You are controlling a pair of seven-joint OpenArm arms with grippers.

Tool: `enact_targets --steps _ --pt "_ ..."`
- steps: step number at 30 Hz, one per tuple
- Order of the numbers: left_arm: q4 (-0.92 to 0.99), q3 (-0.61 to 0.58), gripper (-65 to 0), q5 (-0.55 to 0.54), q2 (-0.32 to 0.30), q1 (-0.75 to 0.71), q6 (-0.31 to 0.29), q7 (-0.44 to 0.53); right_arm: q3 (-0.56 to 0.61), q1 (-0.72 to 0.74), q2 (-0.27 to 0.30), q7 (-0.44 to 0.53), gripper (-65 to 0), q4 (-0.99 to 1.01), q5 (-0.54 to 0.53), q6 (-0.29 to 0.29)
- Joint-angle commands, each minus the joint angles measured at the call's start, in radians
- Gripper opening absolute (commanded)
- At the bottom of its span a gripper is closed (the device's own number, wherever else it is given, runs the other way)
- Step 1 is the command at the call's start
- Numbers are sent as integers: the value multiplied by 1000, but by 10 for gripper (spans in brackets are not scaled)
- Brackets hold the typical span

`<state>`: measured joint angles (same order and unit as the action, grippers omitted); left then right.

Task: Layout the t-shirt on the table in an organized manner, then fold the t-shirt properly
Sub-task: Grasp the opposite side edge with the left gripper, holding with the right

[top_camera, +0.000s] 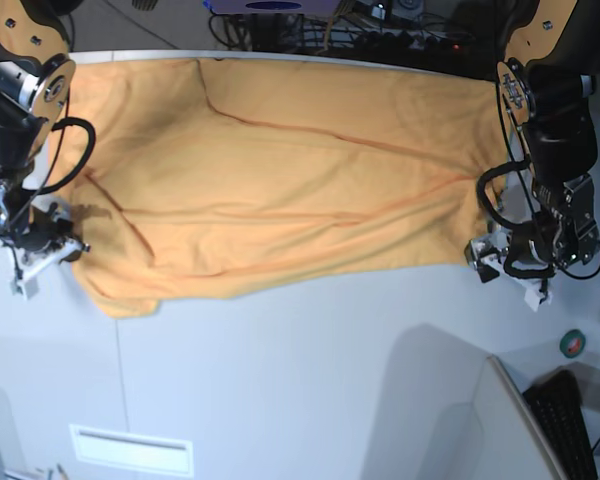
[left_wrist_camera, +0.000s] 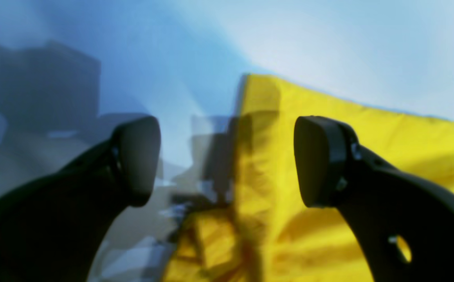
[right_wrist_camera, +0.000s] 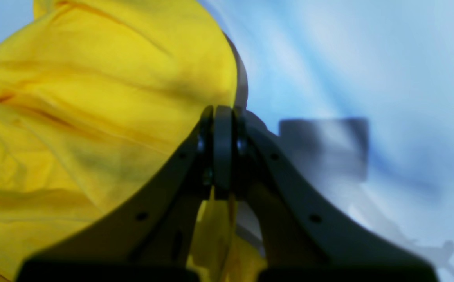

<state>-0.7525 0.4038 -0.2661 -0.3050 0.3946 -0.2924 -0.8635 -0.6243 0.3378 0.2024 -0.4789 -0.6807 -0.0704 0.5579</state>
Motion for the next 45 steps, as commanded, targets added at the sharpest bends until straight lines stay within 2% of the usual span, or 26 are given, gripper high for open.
enact_targets --steps 1,4,11,13,18,23,26,27,31,37,41,45 --pt "-14 -1 -142 -9 -13 28 -6 25 -1 27 16 16 -650 -17 -10 4" --pt "12 -1 -142 -9 -4 28 -6 79 -1 27 15 16 -650 -17 -10 4" --pt "97 -1 -143 -5 -4 54 -6 89 -1 22 15 16 -650 -17 -10 4" --pt "97 -1 -161 -5 -3 54 -6 89 -1 22 15 16 -650 -17 -10 4" --pt "103 -1 -370 -8 -1 54 -6 89 -1 22 15 16 -650 -17 -10 4" --pt "103 -3 -490 -5 -3 53 -6 89 -1 22 15 16 -650 -17 -10 4" --pt "103 -3 -637 -5 -4 53 -6 92 -1 22 15 18 -650 -17 -10 6" --pt "103 -3 -650 -3 -4 54 -6 94 -1 22 15 18 -650 -17 -10 6" --pt "109 -3 -650 -3 -3 53 -6 162 1 27 16 18 -650 -17 -10 6" --pt "63 -1 -650 -9 -4 79 -6 163 44 51 22 19 -650 -17 -10 6" --pt "17 -1 -650 -9 -4 112 -6 102 93 80 22 21 -650 -18 -12 6" --pt "-49 -1 -650 -9 -1 132 -6 68 99 97 22 78 -650 -32 -12 6"
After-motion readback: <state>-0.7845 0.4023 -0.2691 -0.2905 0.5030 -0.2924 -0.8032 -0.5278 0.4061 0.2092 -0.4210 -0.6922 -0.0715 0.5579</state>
